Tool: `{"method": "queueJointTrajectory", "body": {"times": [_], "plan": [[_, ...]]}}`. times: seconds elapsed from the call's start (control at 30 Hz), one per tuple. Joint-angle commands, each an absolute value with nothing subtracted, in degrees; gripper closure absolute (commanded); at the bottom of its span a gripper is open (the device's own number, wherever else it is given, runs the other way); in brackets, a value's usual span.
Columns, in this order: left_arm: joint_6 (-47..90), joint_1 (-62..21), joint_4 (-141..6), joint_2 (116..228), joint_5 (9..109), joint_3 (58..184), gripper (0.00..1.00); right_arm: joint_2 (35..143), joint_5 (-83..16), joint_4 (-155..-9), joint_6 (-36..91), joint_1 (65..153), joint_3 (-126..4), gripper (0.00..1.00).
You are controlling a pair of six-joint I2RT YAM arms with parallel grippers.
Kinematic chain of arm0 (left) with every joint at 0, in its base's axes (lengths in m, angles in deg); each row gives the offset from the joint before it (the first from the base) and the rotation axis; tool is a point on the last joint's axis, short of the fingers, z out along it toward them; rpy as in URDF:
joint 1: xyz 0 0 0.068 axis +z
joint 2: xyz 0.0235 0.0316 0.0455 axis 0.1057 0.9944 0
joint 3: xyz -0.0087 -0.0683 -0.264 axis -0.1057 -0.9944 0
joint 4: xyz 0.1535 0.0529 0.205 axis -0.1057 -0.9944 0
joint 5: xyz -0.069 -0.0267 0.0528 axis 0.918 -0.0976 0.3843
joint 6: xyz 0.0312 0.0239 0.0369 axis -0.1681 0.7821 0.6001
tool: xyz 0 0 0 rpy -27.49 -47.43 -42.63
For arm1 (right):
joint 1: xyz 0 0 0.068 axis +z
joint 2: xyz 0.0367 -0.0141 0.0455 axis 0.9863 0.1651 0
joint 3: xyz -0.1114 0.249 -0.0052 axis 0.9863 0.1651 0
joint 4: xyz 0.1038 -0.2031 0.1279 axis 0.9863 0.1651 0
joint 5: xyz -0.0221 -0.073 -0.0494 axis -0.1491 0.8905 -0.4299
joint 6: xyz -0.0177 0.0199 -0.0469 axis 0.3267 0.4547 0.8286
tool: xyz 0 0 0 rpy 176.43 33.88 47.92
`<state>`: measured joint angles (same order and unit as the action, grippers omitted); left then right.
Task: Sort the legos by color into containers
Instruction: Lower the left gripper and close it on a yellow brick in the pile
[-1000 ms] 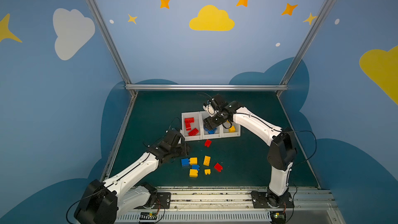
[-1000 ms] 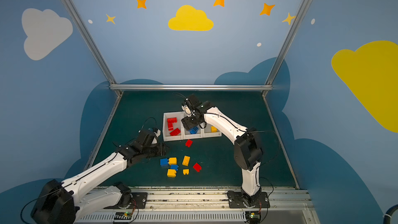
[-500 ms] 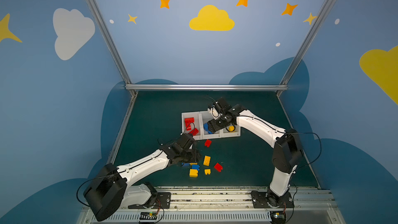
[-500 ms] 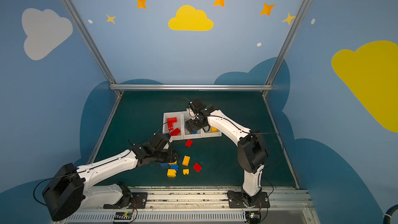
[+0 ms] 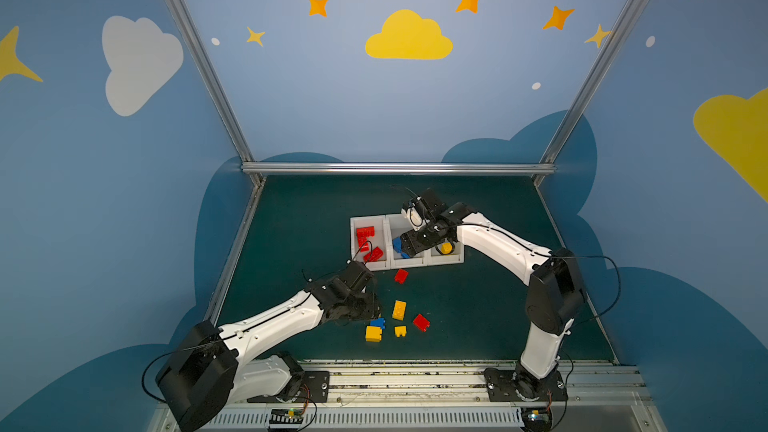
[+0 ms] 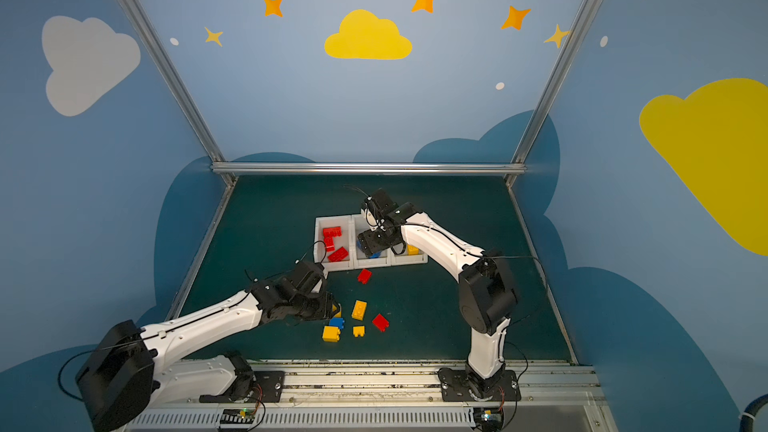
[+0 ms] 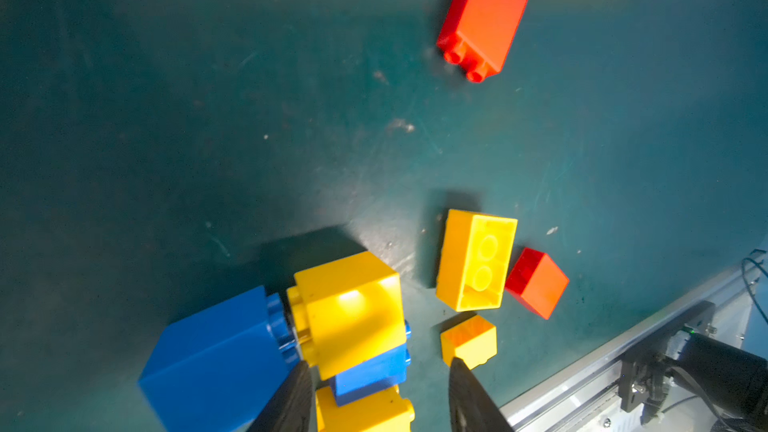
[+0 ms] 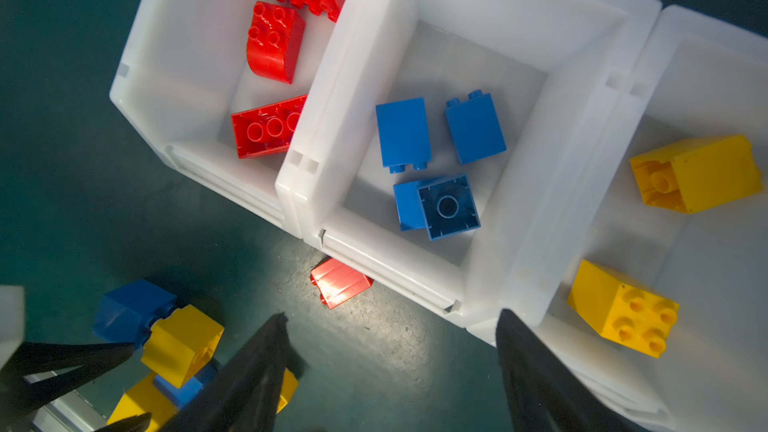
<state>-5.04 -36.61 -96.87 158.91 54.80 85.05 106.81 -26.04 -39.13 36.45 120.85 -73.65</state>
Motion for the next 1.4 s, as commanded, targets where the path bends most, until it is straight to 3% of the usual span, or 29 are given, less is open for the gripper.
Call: {"method": "queueJointTrajectory", "body": {"times": [0.0,1.03,1.37], "plan": [[-5.4,-36.8,-99.0,158.7,54.0,84.0,0.46,105.8,-26.7,-39.6,36.0,120.6,-73.1,0.22],[0.6,-37.3,-95.8,174.5,53.8,91.8,0.47,105.7,-26.4,-39.5,35.9,120.4,-71.3,0.22],[3.0,-37.4,-95.9,177.6,53.0,94.5,0.59,104.8,-26.0,-39.3,35.9,120.2,-70.7,0.24]]}}
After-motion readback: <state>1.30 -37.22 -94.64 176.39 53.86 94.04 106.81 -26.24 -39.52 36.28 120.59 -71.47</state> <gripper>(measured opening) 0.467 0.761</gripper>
